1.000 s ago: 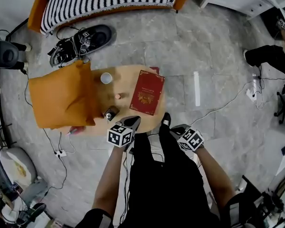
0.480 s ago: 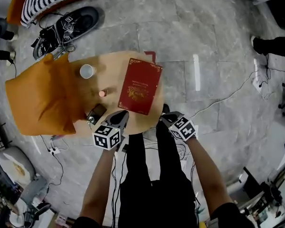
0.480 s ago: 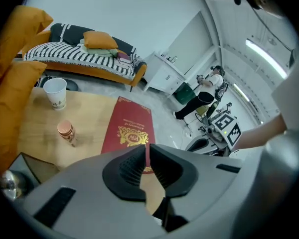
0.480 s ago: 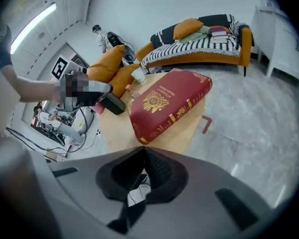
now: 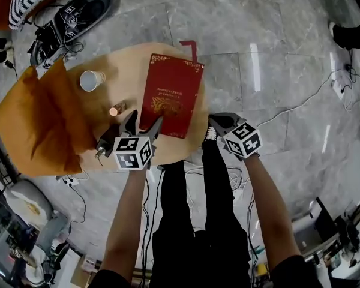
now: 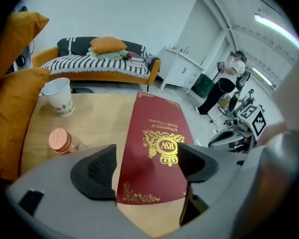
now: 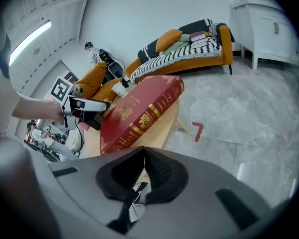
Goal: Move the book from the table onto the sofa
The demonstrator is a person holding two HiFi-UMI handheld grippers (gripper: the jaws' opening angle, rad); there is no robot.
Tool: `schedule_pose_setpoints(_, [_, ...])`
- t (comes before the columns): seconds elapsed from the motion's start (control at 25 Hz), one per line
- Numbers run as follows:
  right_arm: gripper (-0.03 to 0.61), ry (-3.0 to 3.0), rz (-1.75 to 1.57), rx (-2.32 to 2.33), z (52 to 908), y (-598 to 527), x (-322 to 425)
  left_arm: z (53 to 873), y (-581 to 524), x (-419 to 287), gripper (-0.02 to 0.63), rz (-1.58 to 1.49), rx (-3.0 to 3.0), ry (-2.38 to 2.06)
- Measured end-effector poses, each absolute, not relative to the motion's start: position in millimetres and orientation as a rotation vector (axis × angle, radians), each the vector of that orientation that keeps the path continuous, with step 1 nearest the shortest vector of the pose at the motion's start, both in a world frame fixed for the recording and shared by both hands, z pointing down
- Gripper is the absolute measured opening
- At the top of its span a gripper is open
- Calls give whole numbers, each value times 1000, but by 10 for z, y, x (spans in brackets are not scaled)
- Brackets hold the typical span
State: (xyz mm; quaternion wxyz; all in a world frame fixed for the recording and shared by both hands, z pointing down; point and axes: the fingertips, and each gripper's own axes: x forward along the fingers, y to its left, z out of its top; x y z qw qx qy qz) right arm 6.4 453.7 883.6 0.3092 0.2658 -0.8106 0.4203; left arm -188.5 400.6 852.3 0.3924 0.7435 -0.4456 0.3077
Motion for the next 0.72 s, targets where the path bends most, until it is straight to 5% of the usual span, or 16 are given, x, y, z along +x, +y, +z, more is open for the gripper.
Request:
schedule_pose_setpoints(0.08, [9, -2167, 1151, 745, 8879, 4438, 156, 8604, 3976, -1855, 395, 813, 1890, -1149])
schedule_pose_setpoints(0.2, [243, -2222, 1241, 799, 8913, 4310, 237, 8704, 3945, -1831, 435, 853, 1875, -1184])
schedule_pose_setpoints(0.36, [390, -2304, 1389, 833, 8932, 4263, 230, 8843, 3976, -1808, 463, 866, 1831, -1157])
schedule_pose_setpoints(0.72, [457, -2325, 1574, 758, 9095, 4271, 49, 8902, 3925, -1666, 466, 880, 1859, -1125])
